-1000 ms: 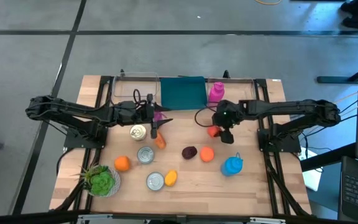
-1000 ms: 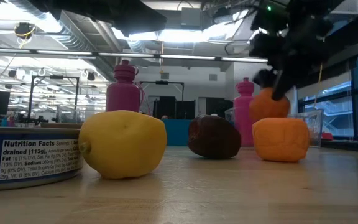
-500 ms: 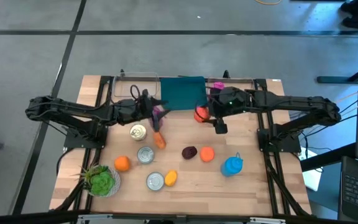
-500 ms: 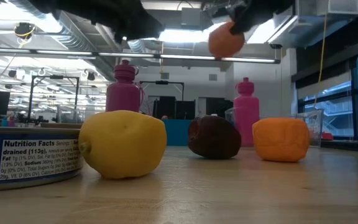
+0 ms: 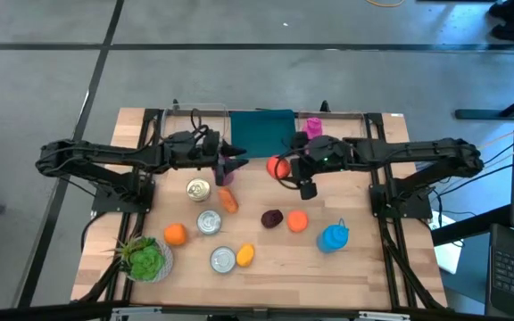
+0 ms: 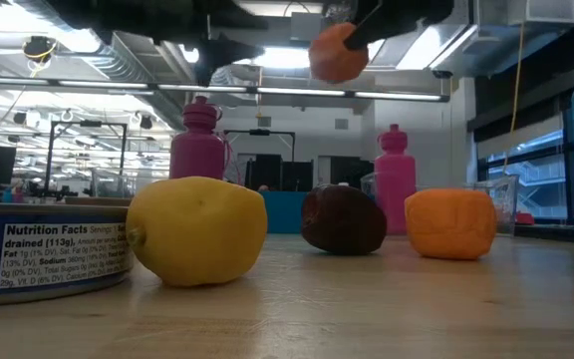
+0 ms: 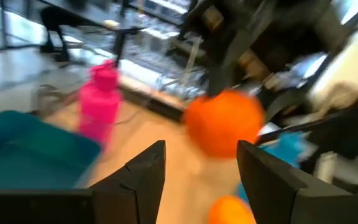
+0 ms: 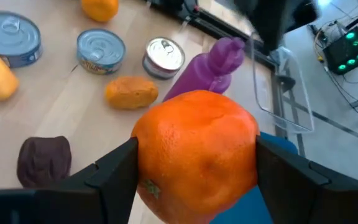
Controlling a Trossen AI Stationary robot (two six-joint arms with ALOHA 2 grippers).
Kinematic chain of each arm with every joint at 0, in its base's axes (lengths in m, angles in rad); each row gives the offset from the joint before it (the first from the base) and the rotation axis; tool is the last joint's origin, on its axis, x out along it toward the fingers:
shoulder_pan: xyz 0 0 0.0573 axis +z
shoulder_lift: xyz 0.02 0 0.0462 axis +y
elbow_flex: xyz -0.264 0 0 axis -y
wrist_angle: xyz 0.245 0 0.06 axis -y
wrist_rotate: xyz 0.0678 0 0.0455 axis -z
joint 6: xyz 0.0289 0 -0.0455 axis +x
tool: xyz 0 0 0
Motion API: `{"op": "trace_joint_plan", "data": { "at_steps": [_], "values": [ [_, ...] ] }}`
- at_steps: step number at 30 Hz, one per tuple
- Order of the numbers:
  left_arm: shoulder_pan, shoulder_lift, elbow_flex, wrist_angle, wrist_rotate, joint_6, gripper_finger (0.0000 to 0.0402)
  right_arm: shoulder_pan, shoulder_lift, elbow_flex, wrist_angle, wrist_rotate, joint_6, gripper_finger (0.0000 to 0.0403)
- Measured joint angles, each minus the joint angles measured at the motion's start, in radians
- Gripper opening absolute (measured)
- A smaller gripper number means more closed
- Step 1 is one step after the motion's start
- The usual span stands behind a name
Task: Pick & Place Food Item
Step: Put the top right orange into the blue bin
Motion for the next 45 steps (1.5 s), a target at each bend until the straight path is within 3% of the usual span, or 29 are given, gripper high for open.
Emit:
{"op": "trace_joint_plan", "data": {
  "at_steps": [12,20,28,36,45],
  "values": [
    [0.005,0.000,0.000,0.068,0.008,-0.218,0.0288,0.044,0.017,0.000,0.068,0.089,-0.129,0.0272],
    [0.004,0.045,0.001,0.128,-0.018,-0.238,0.0288,0.064,0.004,0.000,0.191,0.095,-0.191,0.0272],
    [-0.003,0.188,-0.001,0.407,0.074,-0.278,0.0290,0.064,-0.002,0.000,0.240,0.107,-0.209,0.0272],
    [-0.021,0.247,-0.002,0.569,0.122,-0.290,0.0287,0.053,-0.002,0.002,0.276,0.102,-0.209,0.0272],
    [-0.069,0.248,-0.003,0.615,0.137,-0.290,0.0286,0.040,0.001,0.003,0.290,0.066,-0.191,0.0272]
  ]
}}
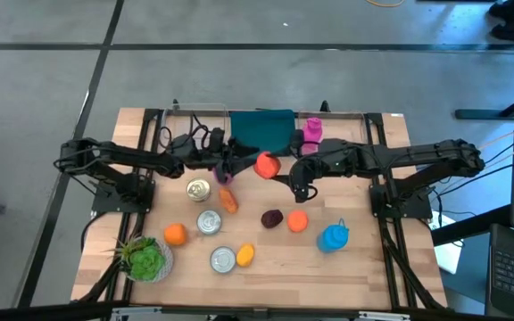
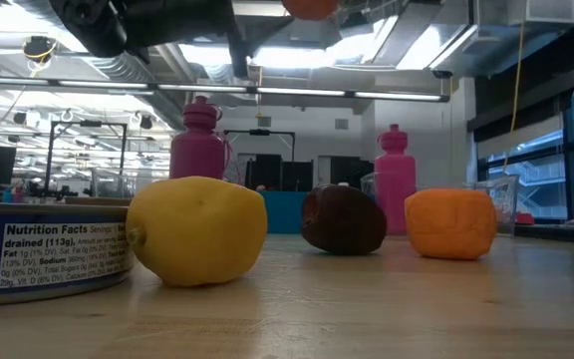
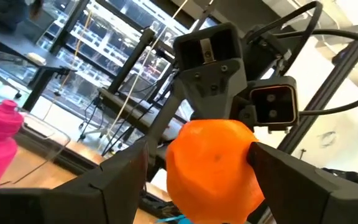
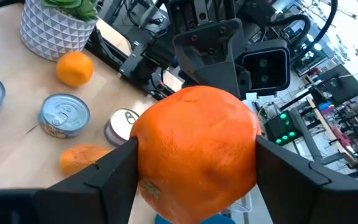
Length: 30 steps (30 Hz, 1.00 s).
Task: Pick & Place Food Item
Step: Put the top right orange into the blue bin
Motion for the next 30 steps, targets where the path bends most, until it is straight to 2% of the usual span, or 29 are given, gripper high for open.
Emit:
{"op": "trace_joint_plan", "data": {
  "at_steps": [6,19,30],
  "values": [
    [-0.043,0.002,0.002,0.041,-0.016,0.046,0.0286,-0.002,0.005,-0.002,0.006,0.022,0.015,0.0272],
    [-0.076,0.047,0.006,0.075,-0.102,0.025,0.0290,-0.002,0.005,-0.006,0.057,0.040,-0.006,0.0272],
    [-0.076,0.048,0.009,-0.002,-0.149,0.057,0.0290,-0.003,0.008,-0.006,0.105,0.051,-0.059,0.0272]
  ]
}}
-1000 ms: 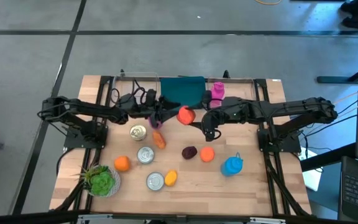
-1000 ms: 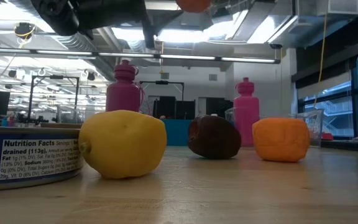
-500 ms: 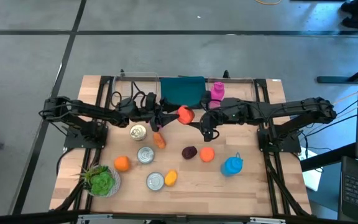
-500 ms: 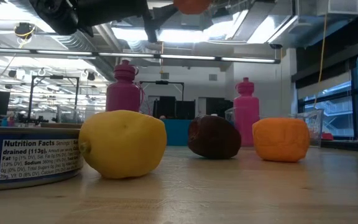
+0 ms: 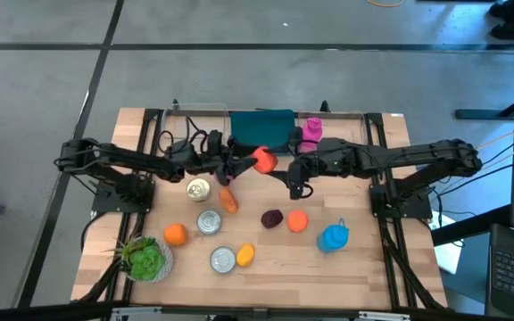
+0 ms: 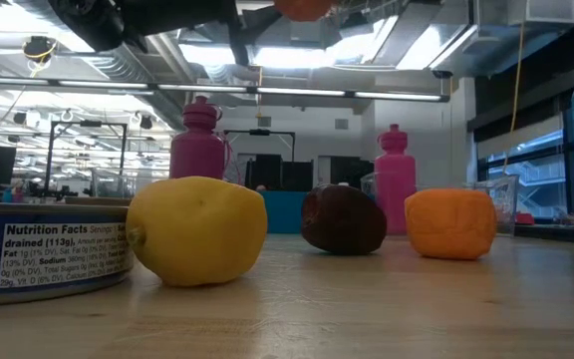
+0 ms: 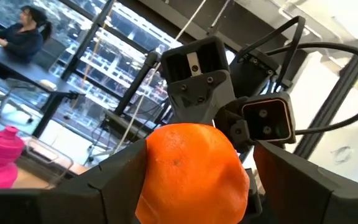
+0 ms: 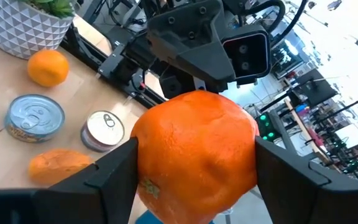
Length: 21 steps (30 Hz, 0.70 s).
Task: Pick & Place Food Item
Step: Put the top right orange into the blue bin
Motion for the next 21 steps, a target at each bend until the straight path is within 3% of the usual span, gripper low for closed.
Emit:
{"op": "trace_joint_plan", "data": {
  "at_steps": [21],
  "values": [
    [0.056,0.001,-0.002,-0.161,-0.001,-0.039,0.0290,-0.002,-0.001,0.020,0.017,0.021,-0.066,0.0272]
  ]
}}
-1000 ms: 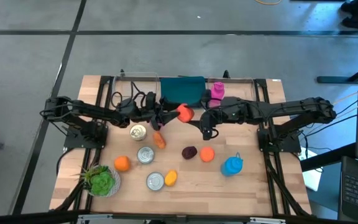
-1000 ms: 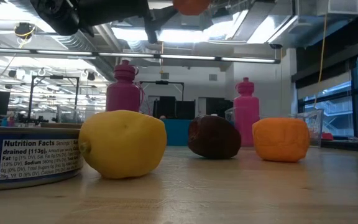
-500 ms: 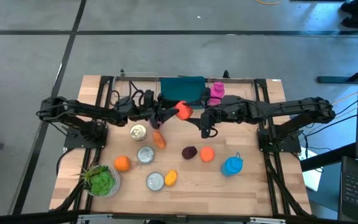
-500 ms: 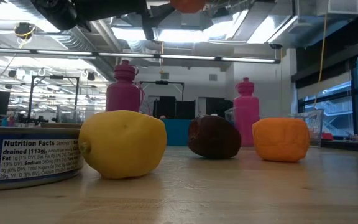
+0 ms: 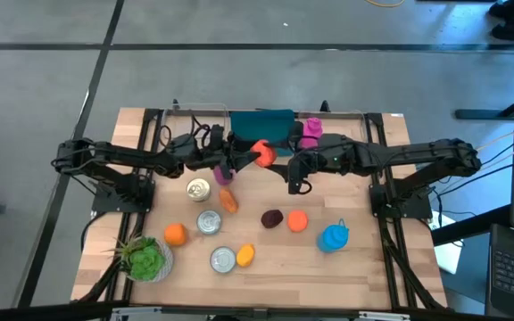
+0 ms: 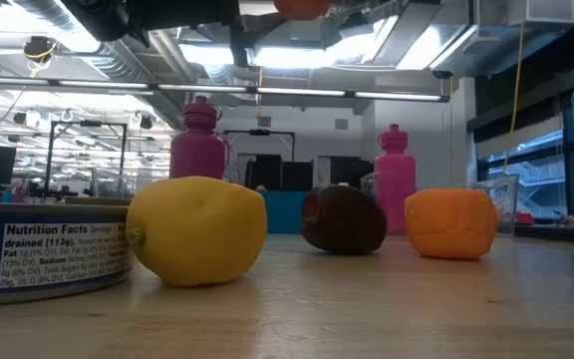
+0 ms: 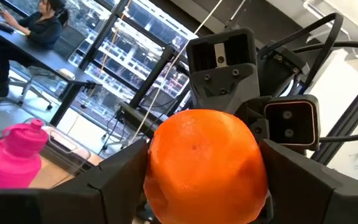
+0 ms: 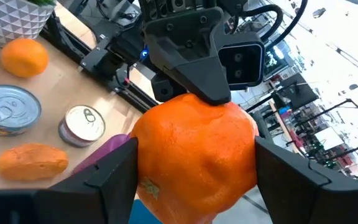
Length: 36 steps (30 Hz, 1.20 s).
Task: Pick & Place Food Item
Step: Put the top right orange into the blue bin
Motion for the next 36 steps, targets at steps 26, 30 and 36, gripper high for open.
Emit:
{"op": "trace_joint_plan", "data": {
  "at_steps": [26,30,36],
  "values": [
    [-0.028,0.000,0.036,-0.010,0.054,0.029,0.0256,-0.014,0.010,0.018,-0.047,-0.056,0.032,0.0272],
    [-0.027,0.000,0.036,-0.008,0.054,0.044,0.0218,-0.014,0.010,0.018,-0.047,-0.055,0.031,0.0272],
    [-0.024,0.000,0.036,-0.007,0.050,0.081,0.0200,-0.014,0.011,0.018,-0.047,-0.053,0.025,0.0283]
  ]
}}
